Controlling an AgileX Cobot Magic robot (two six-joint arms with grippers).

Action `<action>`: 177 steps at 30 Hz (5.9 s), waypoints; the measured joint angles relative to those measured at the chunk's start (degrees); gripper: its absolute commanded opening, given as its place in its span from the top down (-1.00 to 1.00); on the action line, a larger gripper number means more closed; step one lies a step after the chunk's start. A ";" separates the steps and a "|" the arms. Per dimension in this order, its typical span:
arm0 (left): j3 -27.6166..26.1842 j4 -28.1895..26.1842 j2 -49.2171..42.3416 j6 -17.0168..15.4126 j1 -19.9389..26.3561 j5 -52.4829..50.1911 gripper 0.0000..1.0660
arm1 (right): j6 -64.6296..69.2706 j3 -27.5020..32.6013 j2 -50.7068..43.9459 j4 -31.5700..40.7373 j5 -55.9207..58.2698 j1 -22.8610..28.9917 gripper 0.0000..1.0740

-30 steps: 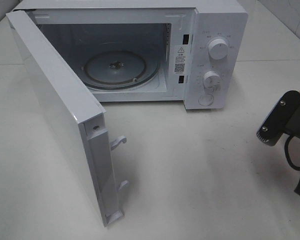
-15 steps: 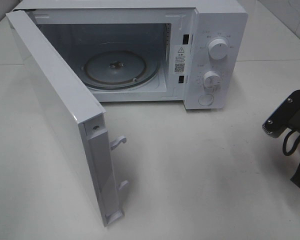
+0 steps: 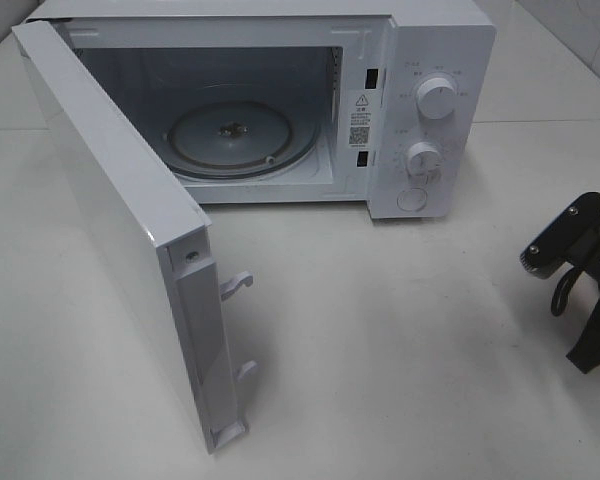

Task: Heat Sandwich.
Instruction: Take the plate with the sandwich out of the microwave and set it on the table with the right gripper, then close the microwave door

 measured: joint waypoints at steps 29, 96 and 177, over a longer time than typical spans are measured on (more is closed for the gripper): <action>0.00 0.00 0.00 0.00 0.00 0.00 -0.79 | 2.98 -0.06 6.07 -2.01 -4.18 -0.57 0.73; 0.00 0.00 0.00 0.00 0.00 0.00 -0.79 | -49.85 -8.37 -75.57 66.29 26.87 -0.57 -0.42; 0.00 -0.06 0.00 0.00 0.00 0.00 -0.79 | -55.46 -0.46 -98.84 71.96 22.06 -15.18 -0.41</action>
